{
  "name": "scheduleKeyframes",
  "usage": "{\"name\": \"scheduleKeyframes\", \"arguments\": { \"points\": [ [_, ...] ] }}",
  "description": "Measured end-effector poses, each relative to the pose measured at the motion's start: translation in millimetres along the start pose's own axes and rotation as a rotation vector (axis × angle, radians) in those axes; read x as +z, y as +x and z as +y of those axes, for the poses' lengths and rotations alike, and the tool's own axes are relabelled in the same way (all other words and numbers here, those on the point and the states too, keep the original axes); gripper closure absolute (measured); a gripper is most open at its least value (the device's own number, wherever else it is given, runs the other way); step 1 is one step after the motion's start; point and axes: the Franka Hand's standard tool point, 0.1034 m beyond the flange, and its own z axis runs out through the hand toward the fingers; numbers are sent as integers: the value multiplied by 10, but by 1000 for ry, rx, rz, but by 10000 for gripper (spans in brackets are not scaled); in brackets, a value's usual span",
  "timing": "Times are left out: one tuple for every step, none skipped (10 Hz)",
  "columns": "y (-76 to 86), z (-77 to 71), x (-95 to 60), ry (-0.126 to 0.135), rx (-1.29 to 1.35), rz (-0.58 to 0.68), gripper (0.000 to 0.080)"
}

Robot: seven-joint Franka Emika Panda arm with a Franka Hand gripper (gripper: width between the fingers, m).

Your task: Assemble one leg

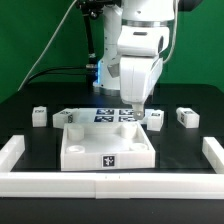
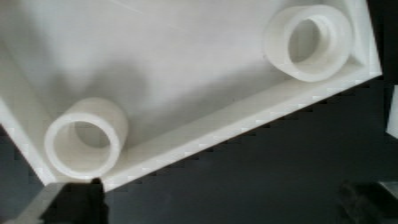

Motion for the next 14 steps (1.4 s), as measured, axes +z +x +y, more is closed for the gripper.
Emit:
{"name": "scheduleKeyframes", "arguments": {
  "points": [
    [-3, -5, 8, 1, -1, 0, 150],
    [-23, 13, 43, -35, -85, 15, 150],
    [-143, -76, 127, -66, -196, 25, 150],
    [-281, -210, 214, -66, -247, 25, 150],
    [-375, -281, 266, -57, -281, 22, 150],
    [-460, -309, 298, -48, -305, 19, 150],
    [-572, -323, 343, -39, -331, 9, 150],
    [-687, -339, 411, -25, -345, 6, 150],
    [-766, -364, 496, -7, -341, 7, 150],
    [-805, -386, 611, 14, -332, 10, 150],
    [-806, -412, 694, 30, -331, 13, 150],
    [-795, -431, 742, 39, -333, 14, 150],
    [-794, -422, 751, 39, -331, 15, 150],
    [-797, -422, 753, 39, -328, 15, 150]
  ]
}}
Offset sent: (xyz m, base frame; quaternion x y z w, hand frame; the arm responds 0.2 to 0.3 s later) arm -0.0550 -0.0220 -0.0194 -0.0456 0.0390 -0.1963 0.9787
